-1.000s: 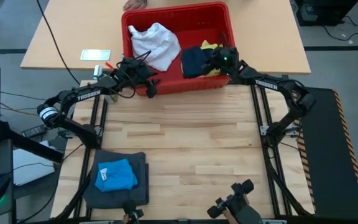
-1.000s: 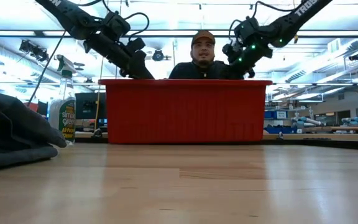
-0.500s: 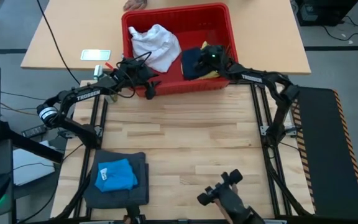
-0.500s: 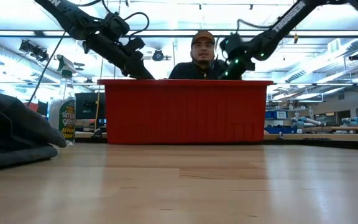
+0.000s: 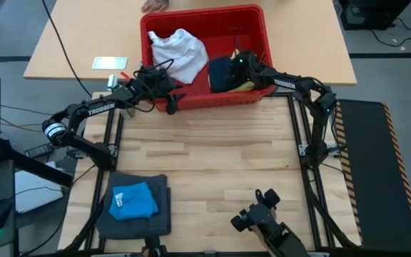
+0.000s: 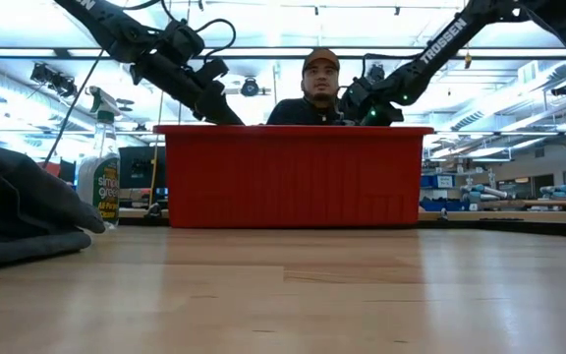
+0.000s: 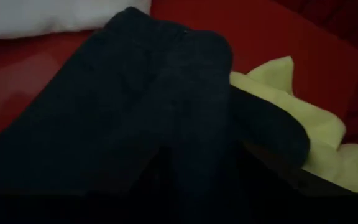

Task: Fold laundry
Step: Remove the dark blue shorts from the red bin

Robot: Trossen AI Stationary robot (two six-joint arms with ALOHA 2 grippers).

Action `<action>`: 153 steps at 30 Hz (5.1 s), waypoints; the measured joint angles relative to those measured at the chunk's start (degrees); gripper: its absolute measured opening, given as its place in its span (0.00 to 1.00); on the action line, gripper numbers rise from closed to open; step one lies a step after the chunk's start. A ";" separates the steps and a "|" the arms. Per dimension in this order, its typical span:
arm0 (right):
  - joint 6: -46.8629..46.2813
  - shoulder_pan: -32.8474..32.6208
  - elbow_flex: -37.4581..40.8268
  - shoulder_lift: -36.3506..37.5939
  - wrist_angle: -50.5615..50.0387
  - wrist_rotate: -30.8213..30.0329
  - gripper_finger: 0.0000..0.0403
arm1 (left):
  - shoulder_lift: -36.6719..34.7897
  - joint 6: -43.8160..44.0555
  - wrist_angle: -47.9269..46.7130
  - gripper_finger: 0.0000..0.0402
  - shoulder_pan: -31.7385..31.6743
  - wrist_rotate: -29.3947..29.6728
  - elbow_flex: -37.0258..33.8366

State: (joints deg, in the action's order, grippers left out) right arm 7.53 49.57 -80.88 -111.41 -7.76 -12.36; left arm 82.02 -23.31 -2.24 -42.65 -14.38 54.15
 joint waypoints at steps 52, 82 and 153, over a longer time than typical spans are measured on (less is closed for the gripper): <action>10.36 3.77 -6.63 -1.37 -7.78 10.82 0.52 | 0.17 -6.08 6.78 0.43 0.92 -0.09 -0.37; 5.92 4.62 -6.19 -4.71 -26.85 10.71 0.47 | 0.22 -1.95 7.82 0.43 0.66 0.45 -0.37; -6.54 -31.01 8.30 47.99 -21.38 10.52 0.03 | -4.27 11.20 25.66 0.43 25.22 1.59 0.59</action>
State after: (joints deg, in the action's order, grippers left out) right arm 1.00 18.56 -72.58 -63.42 -29.14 -1.84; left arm 77.75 -12.11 23.42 -17.43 -12.79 54.74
